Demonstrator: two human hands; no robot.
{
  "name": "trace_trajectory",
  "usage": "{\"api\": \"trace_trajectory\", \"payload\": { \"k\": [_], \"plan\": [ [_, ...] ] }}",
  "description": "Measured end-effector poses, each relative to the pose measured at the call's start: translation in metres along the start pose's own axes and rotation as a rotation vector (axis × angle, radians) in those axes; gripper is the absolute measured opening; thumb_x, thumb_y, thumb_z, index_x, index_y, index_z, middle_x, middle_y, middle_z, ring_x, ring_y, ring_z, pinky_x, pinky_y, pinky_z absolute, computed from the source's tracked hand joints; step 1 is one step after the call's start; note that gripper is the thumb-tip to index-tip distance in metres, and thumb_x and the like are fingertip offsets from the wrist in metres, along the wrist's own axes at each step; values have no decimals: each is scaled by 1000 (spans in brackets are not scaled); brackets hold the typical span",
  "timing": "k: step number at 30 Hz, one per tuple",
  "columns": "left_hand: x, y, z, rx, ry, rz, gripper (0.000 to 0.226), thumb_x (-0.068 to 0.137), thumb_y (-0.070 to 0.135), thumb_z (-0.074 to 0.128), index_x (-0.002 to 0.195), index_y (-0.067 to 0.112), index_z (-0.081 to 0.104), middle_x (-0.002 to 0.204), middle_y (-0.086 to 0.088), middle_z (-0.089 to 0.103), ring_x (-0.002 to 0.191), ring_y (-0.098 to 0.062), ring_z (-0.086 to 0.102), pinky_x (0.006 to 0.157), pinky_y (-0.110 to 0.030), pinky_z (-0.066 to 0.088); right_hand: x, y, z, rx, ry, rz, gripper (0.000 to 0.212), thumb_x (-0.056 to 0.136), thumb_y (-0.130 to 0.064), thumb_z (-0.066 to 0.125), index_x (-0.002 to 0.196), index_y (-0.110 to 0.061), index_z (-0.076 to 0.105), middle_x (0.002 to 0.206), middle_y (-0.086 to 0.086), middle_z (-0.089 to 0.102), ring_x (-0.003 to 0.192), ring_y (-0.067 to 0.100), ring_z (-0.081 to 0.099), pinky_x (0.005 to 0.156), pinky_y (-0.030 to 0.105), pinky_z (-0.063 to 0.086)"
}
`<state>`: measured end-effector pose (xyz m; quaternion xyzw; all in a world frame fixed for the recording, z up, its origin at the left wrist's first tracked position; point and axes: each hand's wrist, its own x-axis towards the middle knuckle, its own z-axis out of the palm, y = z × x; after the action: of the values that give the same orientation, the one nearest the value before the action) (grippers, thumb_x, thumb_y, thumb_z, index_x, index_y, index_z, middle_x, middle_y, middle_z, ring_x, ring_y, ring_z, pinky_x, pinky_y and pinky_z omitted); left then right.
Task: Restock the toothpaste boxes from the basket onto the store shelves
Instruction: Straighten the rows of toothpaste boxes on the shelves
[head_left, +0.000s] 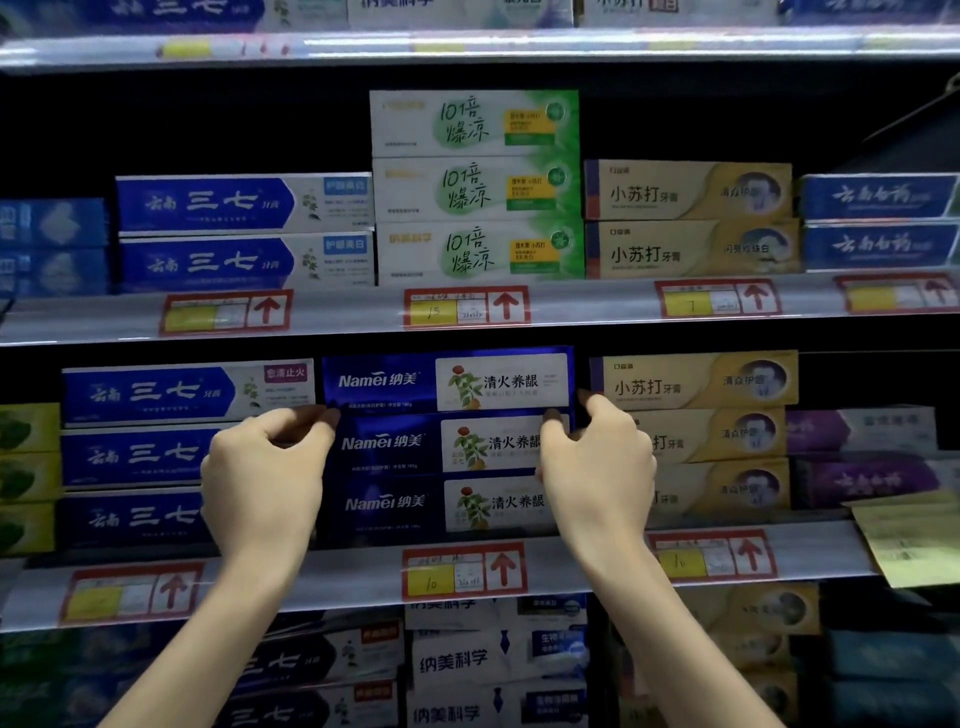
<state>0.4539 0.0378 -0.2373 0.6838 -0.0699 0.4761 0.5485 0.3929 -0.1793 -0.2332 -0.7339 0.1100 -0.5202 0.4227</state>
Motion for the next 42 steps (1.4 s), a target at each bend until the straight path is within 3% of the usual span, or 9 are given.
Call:
{"api": "trace_trajectory", "payload": {
  "k": [5, 8, 11, 17, 22, 25, 30, 35, 42],
  "plan": [
    [1, 2, -2, 19, -4, -10, 11, 92, 29, 76, 93, 19, 81, 64, 0, 70, 60, -24, 65, 54, -29, 44, 0, -3, -1, 88, 6, 25, 27, 94, -34, 62, 118, -24, 70, 80, -2, 75, 80, 21, 71, 82, 42, 60],
    [0, 2, -5, 30, -8, -11, 14, 91, 31, 77, 88, 18, 81, 59, -1, 68, 57, -26, 64, 53, -27, 39, 1, -3, -1, 121, 33, 20, 39, 98, -38, 59, 132, -21, 67, 65, -3, 71, 80, 19, 70, 87, 41, 57],
    [0, 1, -6, 23, -23, -32, 14, 91, 31, 77, 89, 17, 81, 58, -2, 67, 54, -26, 61, 52, -27, 38, 5, -1, 0, 115, 53, 19, 22, 102, -33, 54, 104, -23, 73, 64, -5, 70, 80, 20, 69, 80, 37, 56],
    [-3, 6, -5, -66, -46, -96, 28, 93, 26, 76, 68, 34, 67, 62, -7, 70, 54, -27, 58, 54, -36, 48, 4, 3, -5, 211, 53, 53, 32, 103, -17, 57, 74, -27, 68, 53, -3, 67, 53, 9, 64, 57, 24, 47],
    [-5, 4, -1, -209, -41, -170, 21, 94, 26, 76, 74, 30, 73, 71, -10, 75, 57, -18, 56, 59, -33, 49, 6, 4, -8, 305, 30, 80, 33, 104, -14, 58, 77, -31, 68, 58, 0, 67, 45, 0, 56, 45, 15, 41],
    [-8, 0, 0, -317, -39, -242, 6, 94, 23, 76, 93, 28, 80, 76, 9, 78, 72, -8, 66, 67, -29, 57, 5, 3, -8, 342, 22, 91, 33, 104, -14, 59, 79, -34, 68, 59, 1, 66, 42, -1, 52, 43, 15, 39],
    [-10, 0, 0, -372, -45, -293, 9, 95, 22, 75, 91, 28, 79, 78, 9, 78, 71, -3, 66, 51, -10, 48, 4, 3, -2, 348, 52, 110, 39, 104, -16, 59, 71, -36, 61, 61, 3, 67, 51, 12, 55, 53, 26, 42],
    [-13, -5, 5, -338, -80, -323, 23, 97, 25, 72, 80, 10, 76, 79, -21, 72, 70, -21, 54, 66, -36, 49, 6, 5, 5, 295, 104, 115, 35, 104, -16, 59, 73, -32, 65, 65, 3, 68, 62, 20, 62, 55, 25, 40],
    [-13, -4, 8, -347, -39, -301, 17, 96, 23, 71, 82, 16, 78, 86, -18, 75, 73, -19, 62, 73, -45, 60, 8, 7, 9, 299, 123, 141, 21, 105, -19, 59, 89, -22, 73, 73, 5, 70, 67, 21, 63, 55, 23, 38]
  ]
}}
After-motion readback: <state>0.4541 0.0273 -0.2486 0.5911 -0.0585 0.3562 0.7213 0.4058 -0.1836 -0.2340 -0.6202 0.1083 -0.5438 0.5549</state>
